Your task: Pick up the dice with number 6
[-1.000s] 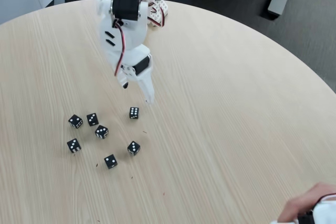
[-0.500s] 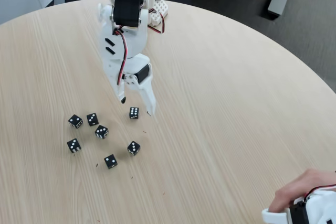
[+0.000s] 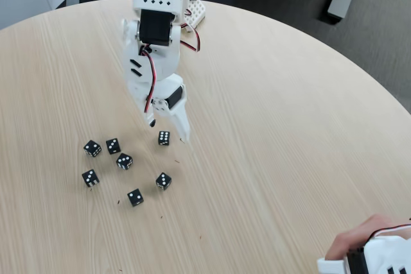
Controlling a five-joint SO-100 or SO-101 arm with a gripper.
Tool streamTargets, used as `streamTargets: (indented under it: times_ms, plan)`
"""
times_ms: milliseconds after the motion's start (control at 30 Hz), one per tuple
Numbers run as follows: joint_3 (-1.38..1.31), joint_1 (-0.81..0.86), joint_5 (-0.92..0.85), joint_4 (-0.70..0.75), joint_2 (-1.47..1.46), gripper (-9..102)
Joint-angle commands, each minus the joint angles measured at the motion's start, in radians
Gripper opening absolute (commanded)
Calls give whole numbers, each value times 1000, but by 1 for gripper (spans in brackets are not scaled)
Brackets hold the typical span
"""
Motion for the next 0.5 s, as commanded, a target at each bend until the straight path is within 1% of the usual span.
streamTargets:
  times_ms: [0,100,233,467]
  plan:
    - [-34,3,21,-6,5,29]
    - [-34,11,46,-6,5,29]
    - [-34,69,75,-6,5,29]
    - [-35,127,34,-8,6,29]
